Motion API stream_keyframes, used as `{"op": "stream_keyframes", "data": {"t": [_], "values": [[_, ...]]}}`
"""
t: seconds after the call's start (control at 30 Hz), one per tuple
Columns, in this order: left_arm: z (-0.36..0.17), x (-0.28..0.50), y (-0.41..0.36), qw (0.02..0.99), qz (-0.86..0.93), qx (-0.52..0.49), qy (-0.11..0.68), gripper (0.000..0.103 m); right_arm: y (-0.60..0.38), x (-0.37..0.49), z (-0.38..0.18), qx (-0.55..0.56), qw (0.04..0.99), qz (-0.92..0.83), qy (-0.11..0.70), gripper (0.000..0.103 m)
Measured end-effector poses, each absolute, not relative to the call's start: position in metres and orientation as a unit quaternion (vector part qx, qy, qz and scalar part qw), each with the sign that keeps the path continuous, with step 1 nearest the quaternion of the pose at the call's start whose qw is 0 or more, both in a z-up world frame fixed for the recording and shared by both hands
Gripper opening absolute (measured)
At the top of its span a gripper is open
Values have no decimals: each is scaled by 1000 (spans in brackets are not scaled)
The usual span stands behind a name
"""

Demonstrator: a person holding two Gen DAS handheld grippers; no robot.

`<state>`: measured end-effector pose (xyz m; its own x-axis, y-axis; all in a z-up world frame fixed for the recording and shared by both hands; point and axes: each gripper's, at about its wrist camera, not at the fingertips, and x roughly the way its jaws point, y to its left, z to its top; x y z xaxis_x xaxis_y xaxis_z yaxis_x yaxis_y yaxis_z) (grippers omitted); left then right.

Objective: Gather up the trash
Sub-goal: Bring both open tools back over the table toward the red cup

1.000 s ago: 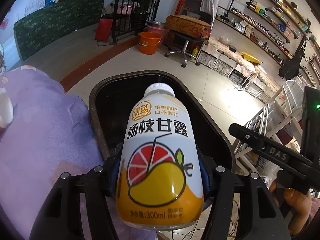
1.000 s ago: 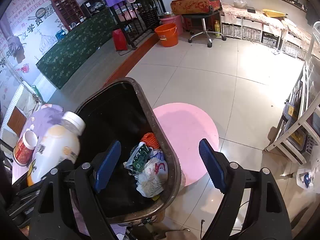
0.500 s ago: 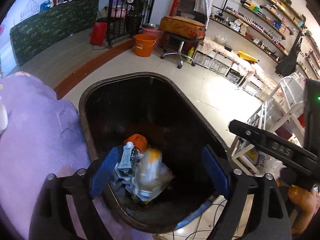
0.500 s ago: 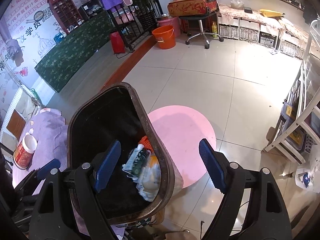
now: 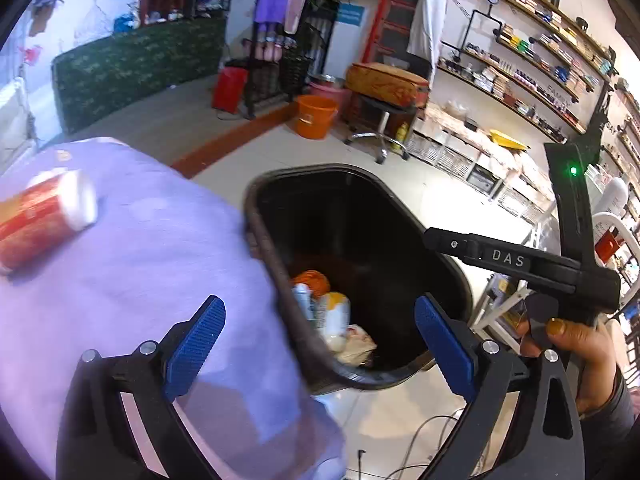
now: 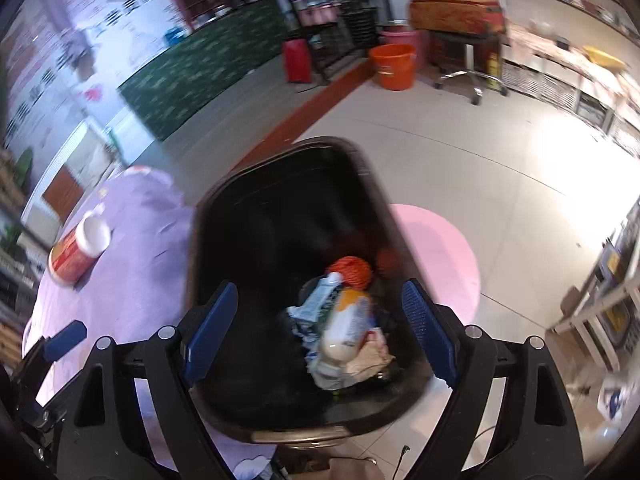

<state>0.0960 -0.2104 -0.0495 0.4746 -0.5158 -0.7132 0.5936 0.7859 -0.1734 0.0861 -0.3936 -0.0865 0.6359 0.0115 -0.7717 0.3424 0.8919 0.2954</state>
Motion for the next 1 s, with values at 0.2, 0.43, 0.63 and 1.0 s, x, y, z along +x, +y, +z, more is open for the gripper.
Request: {"op": "stream_keyframes", "data": {"t": [0.2,0.43,0.63,1.0], "values": [[-47,96,-172,872,-279,27,401,95,-352,107,-82,182,883,-27,432,84],[-43,98,-119,893,-213,4,397,97,-295,130,-75,144,886,44,439,84],[-48,104,-63,901,-155,-36,403,97,-245,151,-63,108,885,104,441,84],[-58,100,9,904,-83,-80,413,97,-157,187,-45,-26,875,210,436,84]]}}
